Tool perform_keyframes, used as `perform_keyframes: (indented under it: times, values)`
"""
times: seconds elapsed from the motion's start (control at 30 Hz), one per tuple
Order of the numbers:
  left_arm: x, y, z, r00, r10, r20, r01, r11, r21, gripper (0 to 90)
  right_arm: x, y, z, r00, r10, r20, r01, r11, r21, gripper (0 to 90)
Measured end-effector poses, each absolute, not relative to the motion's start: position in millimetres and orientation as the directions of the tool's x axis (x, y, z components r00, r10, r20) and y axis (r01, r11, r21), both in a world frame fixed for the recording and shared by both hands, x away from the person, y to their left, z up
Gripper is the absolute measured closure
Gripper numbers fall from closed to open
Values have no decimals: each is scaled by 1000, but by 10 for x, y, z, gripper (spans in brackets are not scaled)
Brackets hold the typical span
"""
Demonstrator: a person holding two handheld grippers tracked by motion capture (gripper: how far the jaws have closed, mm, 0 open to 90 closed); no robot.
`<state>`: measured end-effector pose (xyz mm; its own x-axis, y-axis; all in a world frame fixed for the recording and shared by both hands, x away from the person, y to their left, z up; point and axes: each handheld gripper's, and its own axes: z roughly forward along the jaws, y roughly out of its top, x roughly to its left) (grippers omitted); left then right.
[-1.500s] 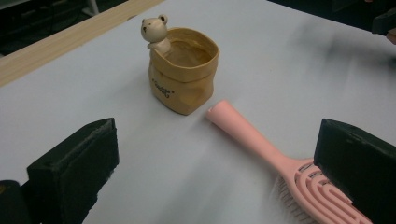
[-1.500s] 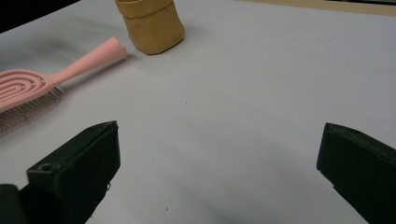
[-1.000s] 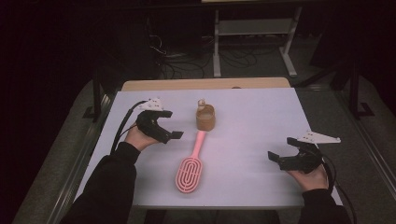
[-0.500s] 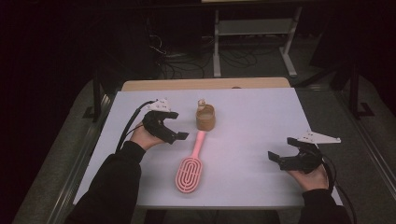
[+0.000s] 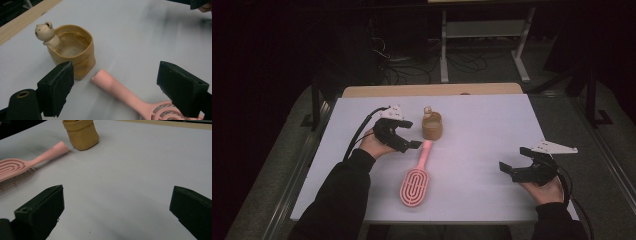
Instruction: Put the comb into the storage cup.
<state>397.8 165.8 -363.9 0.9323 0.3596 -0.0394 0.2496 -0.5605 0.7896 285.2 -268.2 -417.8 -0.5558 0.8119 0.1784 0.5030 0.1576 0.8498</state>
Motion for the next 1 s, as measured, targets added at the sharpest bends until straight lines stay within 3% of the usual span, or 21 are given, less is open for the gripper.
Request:
perform_keyframes:
  times: [0.2, 0.47, 0.5, 1.0]
  values:
    - [3974, 1547, -3688, 943, 330, -31, 229, -580, 782, 192, 2857, -2680, -4182, -557, 811, 177, 503, 161, 849, 0]
    - [3976, 1457, -3751, 953, 302, -13, 202, -605, 770, 331, 2856, -2676, -4185, -556, 812, 178, 507, 162, 847, 0]
    - [3968, 1444, -3754, 953, 304, 3, 191, -607, 771, 421, 2857, -2677, -4185, -556, 812, 177, 507, 163, 846, 0]
    - [3959, 1278, -3777, 964, 257, 61, 121, -634, 764, 610, 2858, -2677, -4185, -557, 812, 175, 507, 164, 846, 0]
